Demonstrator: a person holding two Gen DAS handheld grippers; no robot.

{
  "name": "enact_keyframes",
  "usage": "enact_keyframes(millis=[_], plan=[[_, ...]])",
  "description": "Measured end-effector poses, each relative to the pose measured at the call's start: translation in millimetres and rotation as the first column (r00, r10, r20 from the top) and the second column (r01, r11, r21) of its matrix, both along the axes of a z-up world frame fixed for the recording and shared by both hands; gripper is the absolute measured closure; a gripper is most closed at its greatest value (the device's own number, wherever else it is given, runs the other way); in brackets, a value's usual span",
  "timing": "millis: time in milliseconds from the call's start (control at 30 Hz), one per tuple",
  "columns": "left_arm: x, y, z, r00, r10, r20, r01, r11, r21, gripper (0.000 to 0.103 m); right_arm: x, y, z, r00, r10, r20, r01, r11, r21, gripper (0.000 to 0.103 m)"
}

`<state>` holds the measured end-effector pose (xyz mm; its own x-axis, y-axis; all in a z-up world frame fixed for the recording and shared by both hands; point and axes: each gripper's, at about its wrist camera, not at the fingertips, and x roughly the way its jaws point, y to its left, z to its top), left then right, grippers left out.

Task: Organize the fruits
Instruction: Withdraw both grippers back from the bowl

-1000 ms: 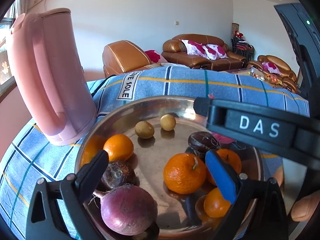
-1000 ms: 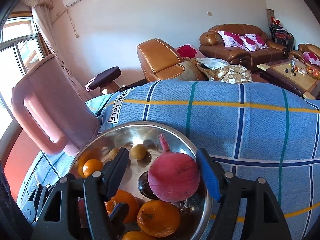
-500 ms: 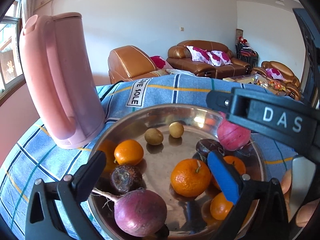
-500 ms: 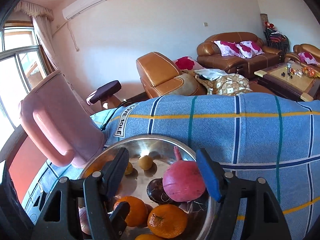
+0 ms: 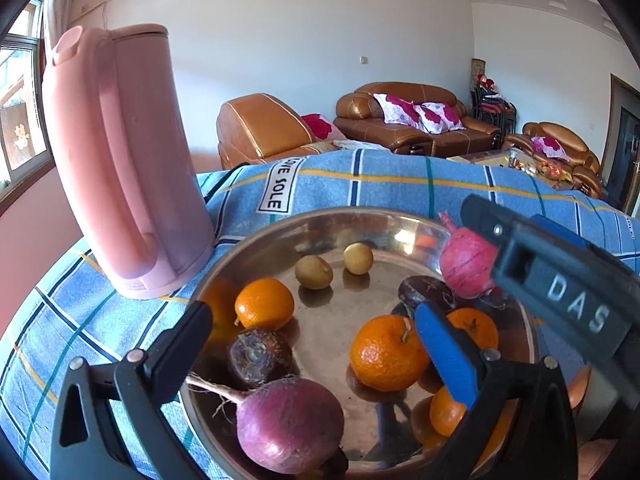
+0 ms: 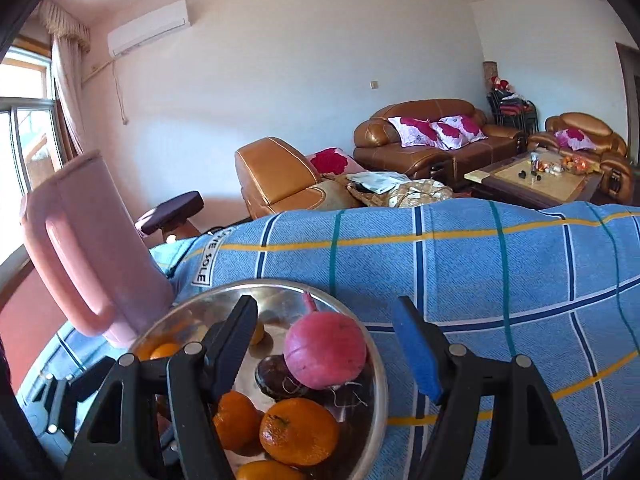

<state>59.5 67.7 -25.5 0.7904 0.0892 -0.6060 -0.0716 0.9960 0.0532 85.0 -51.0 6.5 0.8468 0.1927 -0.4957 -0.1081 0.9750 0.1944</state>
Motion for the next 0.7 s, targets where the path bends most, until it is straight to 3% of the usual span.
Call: enact_keyframes(millis=[267, 500, 700], plan=[[-5, 12, -5, 0.999, -0.021, -0.039, 0.018, 0.997, -0.077, 0.000, -38, -5, 1, 0.998, -0.051, 0.044, 0.051, 0.999, -0.012, 0.031], [-36, 19, 3, 0.999, 0.021, 0.050, -0.017, 0.997, -0.082, 0.000, -84, -12, 12, 0.980, -0.117, 0.159, 0.121, 0.992, -0.020, 0.031], [-67, 26, 10, 0.991, 0.064, 0.119, -0.057, 0.996, -0.065, 0.000, -116, -12, 16, 0.971, -0.133, 0.199, 0.143, 0.989, -0.033, 0.031]])
